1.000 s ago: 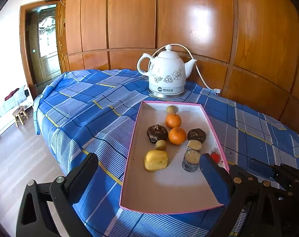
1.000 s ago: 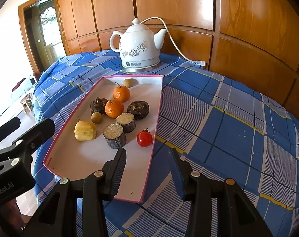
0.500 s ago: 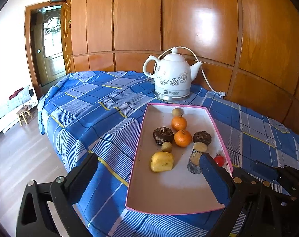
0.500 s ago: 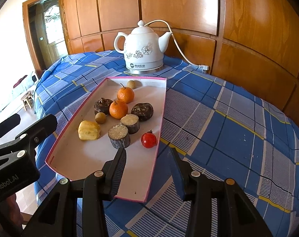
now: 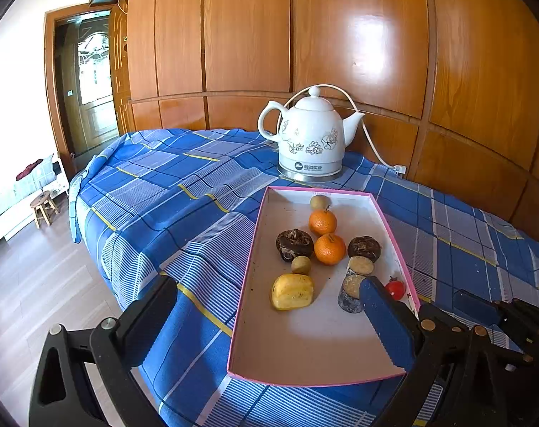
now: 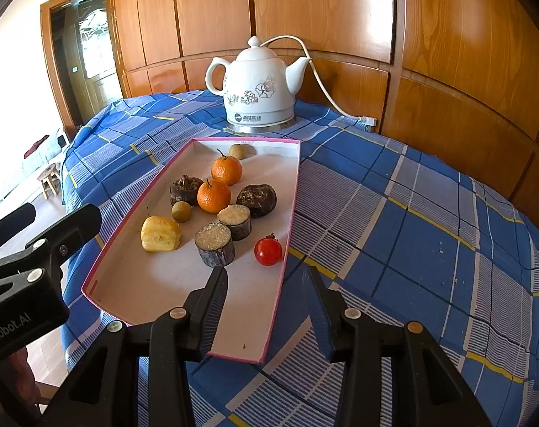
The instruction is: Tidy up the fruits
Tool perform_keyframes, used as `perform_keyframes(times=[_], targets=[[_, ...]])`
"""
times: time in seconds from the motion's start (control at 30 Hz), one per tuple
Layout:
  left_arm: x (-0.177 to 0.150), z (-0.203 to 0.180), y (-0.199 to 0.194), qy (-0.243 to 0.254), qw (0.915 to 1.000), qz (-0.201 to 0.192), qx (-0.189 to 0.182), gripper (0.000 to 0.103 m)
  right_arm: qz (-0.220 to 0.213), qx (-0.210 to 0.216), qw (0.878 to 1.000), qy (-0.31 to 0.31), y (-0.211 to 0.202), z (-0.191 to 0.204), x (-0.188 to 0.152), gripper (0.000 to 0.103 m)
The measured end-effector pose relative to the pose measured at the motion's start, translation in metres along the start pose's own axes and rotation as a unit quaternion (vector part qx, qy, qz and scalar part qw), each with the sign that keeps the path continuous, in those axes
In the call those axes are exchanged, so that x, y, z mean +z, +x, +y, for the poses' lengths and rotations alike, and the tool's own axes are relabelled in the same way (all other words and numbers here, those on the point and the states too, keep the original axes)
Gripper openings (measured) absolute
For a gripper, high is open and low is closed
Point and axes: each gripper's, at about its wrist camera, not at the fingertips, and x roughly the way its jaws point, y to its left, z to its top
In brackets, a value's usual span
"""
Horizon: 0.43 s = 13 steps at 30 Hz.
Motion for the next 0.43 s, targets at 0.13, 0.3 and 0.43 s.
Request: perform_keyframes(times=[0.13, 0.3, 0.43], targets=[[0.0000, 0.0006, 0.0007, -0.002, 1.0000, 0.002, -0.003, 0.103, 0.001, 0.000, 1.000, -0.002, 0.0005, -0.0001, -0.0004, 0.045], [-0.0006, 0.0029, 0.0020, -0.007, 1.0000, 0.003, -0.004, 0.103, 0.001, 0.001, 1.000, -0.001, 0.0004, -0.0005, -0.0010, 0.045], [-0.0005, 0.0025, 0.0016, -0.004, 1.0000, 0.002, -0.004, 0.103, -0.001, 0.005, 1.000, 0.003, -0.0005, -0.0046, 0.0010, 0.045]])
